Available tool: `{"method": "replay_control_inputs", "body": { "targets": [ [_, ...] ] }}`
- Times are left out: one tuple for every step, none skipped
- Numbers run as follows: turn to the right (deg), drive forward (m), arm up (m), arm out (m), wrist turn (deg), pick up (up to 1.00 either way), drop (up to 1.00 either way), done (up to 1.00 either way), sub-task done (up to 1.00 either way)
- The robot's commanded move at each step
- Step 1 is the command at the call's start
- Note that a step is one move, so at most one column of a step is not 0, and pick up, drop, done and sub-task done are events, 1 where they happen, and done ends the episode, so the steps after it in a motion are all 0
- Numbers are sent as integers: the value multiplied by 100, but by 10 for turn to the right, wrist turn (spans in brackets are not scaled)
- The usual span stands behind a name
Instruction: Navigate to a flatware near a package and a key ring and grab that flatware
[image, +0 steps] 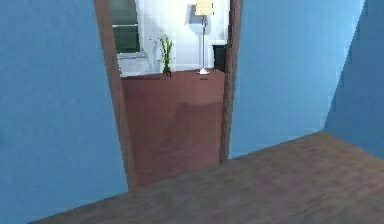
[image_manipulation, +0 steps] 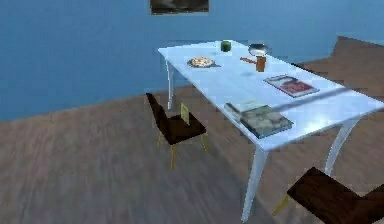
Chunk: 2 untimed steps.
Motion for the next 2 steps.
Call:
{"method": "replay_control_inputs", "body": {
  "targets": [
    [0,100,0,0,0,0,0,0,0],
    [0,85,0,0,0,0,0,0,0]
  ]
}}
